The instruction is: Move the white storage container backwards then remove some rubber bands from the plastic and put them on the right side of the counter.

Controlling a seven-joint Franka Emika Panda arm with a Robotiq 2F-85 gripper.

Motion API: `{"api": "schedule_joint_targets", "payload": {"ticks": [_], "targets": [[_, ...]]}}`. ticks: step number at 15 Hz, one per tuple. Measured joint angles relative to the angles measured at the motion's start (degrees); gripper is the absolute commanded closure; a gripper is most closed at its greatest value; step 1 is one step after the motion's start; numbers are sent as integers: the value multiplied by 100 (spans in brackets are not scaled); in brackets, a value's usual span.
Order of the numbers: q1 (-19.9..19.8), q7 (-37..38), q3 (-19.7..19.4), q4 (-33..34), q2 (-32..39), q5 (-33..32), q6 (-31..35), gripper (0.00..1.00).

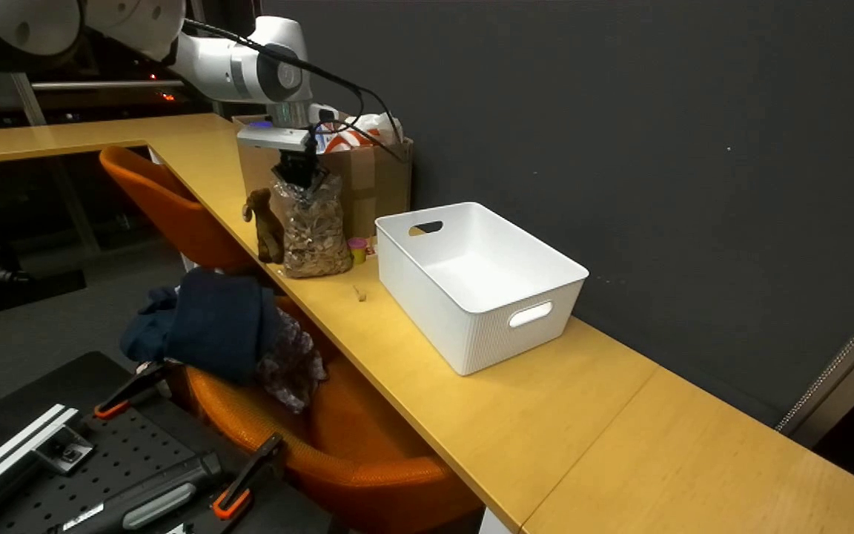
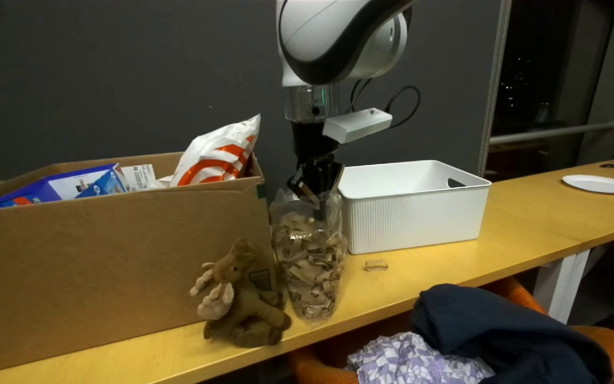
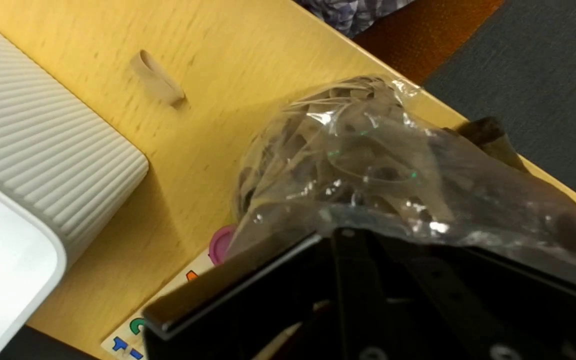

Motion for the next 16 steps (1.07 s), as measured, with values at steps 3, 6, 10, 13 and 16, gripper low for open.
{"api": "schedule_joint_targets", "payload": {"ticks": [3, 6, 10, 13, 16], "targets": [[-46, 0, -3, -113, 0, 0, 152, 100], [25, -3, 15, -164, 0, 0, 357, 100], [124, -15, 36, -165, 0, -1, 583, 100], [130, -15, 35, -166, 7, -1, 682, 68], [117, -20, 20, -165, 24, -1, 696, 53]]}}
